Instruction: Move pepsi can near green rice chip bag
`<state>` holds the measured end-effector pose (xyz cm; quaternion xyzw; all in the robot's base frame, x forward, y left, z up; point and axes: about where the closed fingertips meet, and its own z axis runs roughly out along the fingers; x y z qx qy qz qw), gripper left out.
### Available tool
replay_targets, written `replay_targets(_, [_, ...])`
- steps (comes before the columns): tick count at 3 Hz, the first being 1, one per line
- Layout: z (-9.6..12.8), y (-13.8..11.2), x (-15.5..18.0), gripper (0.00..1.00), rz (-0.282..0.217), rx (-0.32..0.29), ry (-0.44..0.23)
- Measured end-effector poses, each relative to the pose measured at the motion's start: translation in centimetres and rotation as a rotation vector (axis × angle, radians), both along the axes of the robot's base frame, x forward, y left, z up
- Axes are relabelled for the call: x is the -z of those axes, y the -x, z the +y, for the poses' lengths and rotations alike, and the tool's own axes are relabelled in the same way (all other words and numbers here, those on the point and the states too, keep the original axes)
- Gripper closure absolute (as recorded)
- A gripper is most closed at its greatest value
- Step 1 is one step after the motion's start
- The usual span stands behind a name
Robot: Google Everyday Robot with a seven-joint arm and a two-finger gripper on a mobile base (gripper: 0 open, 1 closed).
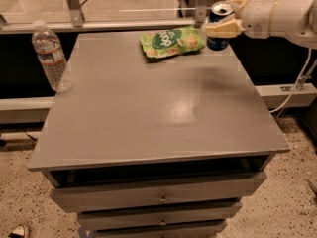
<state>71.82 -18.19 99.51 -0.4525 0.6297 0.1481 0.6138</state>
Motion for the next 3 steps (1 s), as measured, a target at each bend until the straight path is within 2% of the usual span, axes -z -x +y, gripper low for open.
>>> replay_targets(1, [0.8, -3.6, 0.9, 1.0, -0.006, 0.017, -0.033])
replay_targets(2, [0.6, -5.8, 2.7, 1.0, 0.016, 0.059, -0.049])
replay_targets(3, [0.0, -7.2, 4.3, 0.83, 0.036, 0.093, -0.067])
